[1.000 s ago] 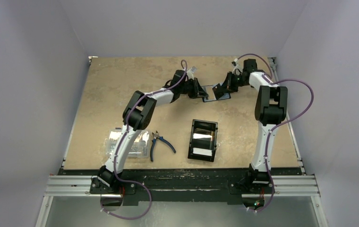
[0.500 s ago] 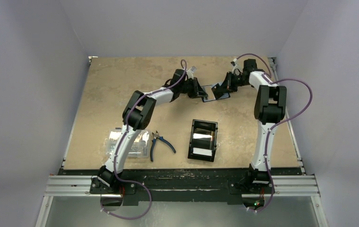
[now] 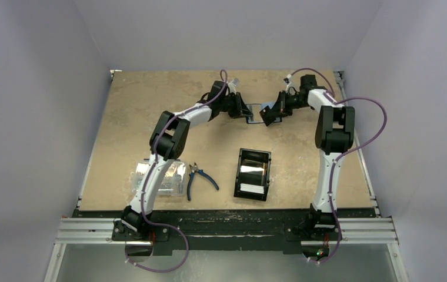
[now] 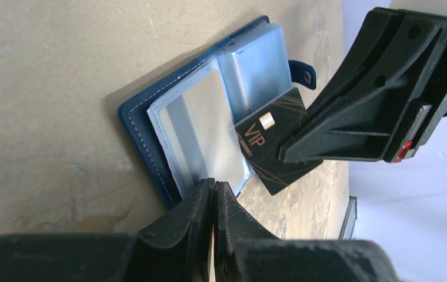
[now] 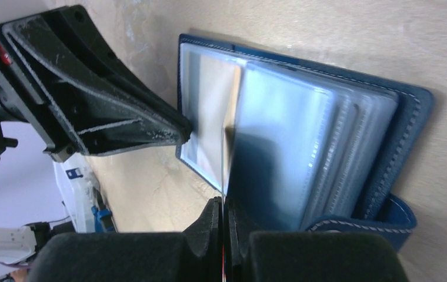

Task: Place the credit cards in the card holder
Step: Insert the credit card into the card holder.

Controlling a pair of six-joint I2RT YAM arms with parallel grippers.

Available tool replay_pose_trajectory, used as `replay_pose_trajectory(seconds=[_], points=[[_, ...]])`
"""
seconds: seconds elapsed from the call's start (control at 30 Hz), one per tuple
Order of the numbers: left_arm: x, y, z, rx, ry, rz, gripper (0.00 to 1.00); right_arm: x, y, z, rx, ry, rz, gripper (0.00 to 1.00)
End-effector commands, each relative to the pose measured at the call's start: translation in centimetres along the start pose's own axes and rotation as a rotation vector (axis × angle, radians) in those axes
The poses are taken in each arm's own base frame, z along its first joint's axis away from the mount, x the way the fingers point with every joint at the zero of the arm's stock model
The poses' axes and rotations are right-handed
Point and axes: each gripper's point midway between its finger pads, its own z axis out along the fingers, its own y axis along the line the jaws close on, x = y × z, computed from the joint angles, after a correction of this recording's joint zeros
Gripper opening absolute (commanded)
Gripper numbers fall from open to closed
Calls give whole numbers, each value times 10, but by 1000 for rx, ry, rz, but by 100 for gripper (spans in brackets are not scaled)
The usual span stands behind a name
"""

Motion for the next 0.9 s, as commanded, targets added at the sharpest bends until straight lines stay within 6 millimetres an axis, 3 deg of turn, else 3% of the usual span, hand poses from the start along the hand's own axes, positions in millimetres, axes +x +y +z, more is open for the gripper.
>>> replay_pose_trajectory(seconds=[0.0, 0.27, 0.87], points=[[9, 69, -9, -198, 30, -24, 7, 9, 14, 9, -64, 31, -13, 0], [13, 76, -8, -206, 54, -22, 8, 6, 13, 18, -88, -3, 32, 0], [24, 80, -6, -217, 72, -30, 8, -36, 7, 29, -105, -135, 98, 0]])
